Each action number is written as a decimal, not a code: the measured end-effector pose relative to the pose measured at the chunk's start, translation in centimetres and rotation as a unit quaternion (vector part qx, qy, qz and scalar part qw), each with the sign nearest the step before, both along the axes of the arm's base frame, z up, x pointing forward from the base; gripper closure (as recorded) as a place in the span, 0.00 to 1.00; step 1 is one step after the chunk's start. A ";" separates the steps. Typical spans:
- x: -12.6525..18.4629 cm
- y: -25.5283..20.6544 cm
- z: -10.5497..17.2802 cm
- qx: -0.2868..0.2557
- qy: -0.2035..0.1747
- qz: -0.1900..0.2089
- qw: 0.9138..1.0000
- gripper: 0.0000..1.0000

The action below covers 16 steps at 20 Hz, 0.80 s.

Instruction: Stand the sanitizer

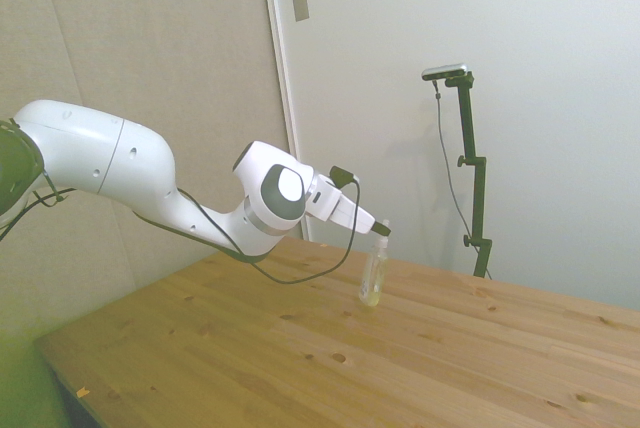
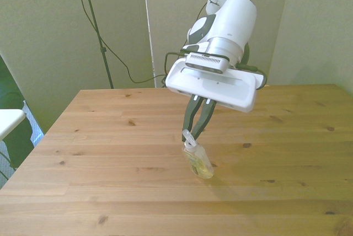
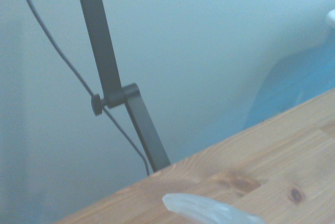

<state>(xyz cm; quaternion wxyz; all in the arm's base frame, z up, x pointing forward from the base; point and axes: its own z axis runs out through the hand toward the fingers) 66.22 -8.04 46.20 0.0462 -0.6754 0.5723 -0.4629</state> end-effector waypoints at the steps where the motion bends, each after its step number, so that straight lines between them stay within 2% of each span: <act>1: -0.1 0.7 -0.2 -0.009 -0.010 -0.006 1.000 1.00; 6: -2.2 4.3 -2.6 -0.037 -0.040 -0.024 0.998 1.00; 12: -4.0 5.1 -4.2 -0.038 -0.056 -0.036 0.997 1.00; 13: -4.0 5.0 -4.2 -0.040 -0.057 -0.036 0.997 0.00; 16: -4.2 4.9 -4.3 -0.041 -0.057 -0.035 0.997 0.00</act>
